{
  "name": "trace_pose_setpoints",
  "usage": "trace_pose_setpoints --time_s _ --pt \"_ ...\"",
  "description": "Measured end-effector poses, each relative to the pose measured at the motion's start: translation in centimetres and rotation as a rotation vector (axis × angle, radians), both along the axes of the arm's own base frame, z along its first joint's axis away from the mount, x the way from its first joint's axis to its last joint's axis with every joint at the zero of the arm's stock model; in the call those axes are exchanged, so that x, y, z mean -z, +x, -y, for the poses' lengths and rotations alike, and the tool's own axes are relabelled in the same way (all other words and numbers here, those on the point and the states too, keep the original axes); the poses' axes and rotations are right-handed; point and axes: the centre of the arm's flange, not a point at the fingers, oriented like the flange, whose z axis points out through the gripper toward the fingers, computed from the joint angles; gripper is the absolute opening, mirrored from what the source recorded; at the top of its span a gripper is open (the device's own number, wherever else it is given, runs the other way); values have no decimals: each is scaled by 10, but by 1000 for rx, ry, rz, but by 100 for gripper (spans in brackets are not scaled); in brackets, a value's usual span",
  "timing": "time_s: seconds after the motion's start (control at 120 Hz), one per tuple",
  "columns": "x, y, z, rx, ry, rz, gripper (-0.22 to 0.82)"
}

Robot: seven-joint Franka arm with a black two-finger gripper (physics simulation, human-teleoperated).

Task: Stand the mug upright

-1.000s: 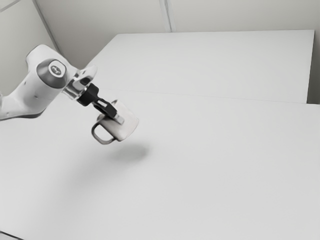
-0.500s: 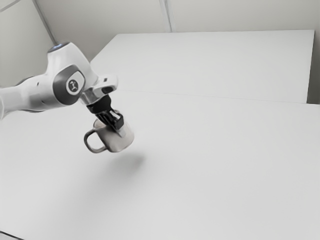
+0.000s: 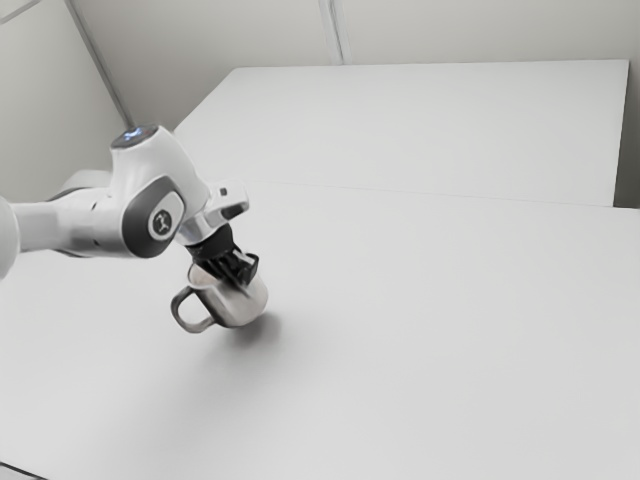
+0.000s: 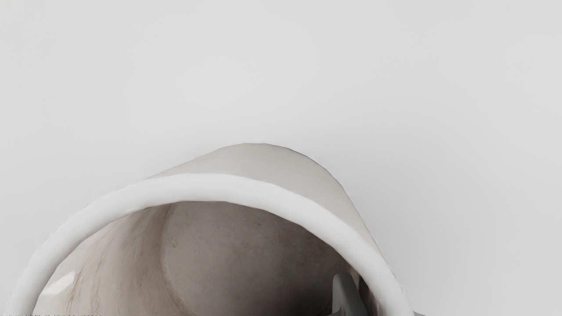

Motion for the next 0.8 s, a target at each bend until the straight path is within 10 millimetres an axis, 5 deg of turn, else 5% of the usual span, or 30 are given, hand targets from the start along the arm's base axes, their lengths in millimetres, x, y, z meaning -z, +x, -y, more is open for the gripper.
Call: trace_pose_setpoints --time_s 0.8 --pt "50 1 1 -168 -10 -79 -17"
